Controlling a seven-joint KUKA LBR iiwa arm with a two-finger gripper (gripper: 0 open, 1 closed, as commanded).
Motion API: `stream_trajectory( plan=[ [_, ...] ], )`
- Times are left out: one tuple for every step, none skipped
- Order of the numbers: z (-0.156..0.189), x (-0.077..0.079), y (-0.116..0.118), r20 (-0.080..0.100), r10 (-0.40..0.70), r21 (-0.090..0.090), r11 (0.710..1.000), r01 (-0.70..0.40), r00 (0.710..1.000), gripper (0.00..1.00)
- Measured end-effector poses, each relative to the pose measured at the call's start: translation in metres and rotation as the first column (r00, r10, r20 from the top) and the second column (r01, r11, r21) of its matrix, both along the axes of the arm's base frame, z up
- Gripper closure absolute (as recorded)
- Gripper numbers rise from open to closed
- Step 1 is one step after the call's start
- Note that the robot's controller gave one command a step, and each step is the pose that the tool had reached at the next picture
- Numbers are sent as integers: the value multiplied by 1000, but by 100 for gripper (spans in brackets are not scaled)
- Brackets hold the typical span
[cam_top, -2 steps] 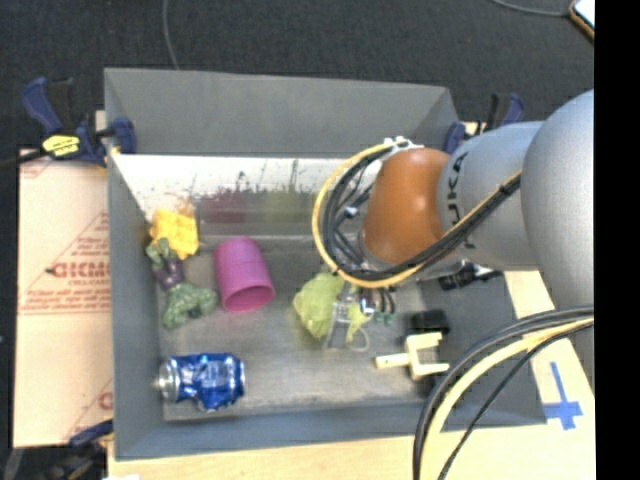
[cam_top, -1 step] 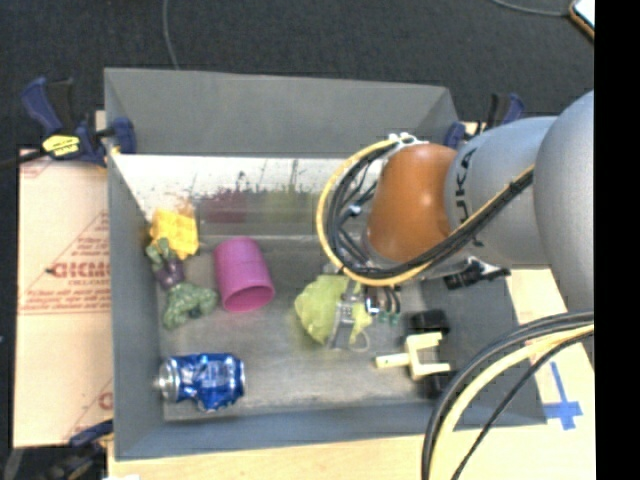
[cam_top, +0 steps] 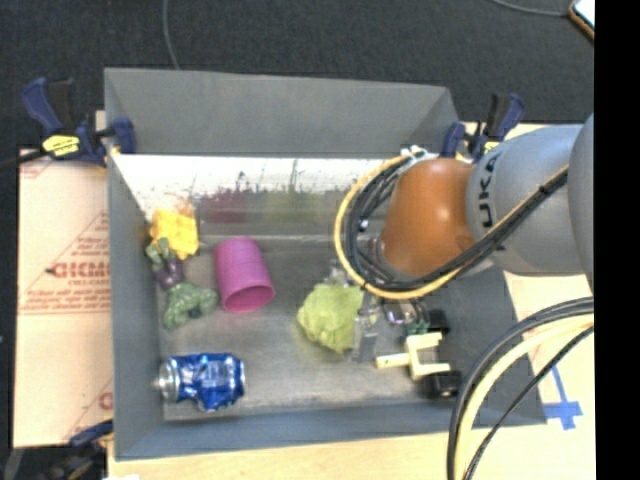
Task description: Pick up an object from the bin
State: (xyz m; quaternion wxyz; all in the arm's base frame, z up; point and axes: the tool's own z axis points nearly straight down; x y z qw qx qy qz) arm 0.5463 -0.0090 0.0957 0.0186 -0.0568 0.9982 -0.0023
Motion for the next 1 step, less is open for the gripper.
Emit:
stream_trajectory(
  plan=[
    [139,-22,11,9,-258,13,966,258,966,100]
  ],
)
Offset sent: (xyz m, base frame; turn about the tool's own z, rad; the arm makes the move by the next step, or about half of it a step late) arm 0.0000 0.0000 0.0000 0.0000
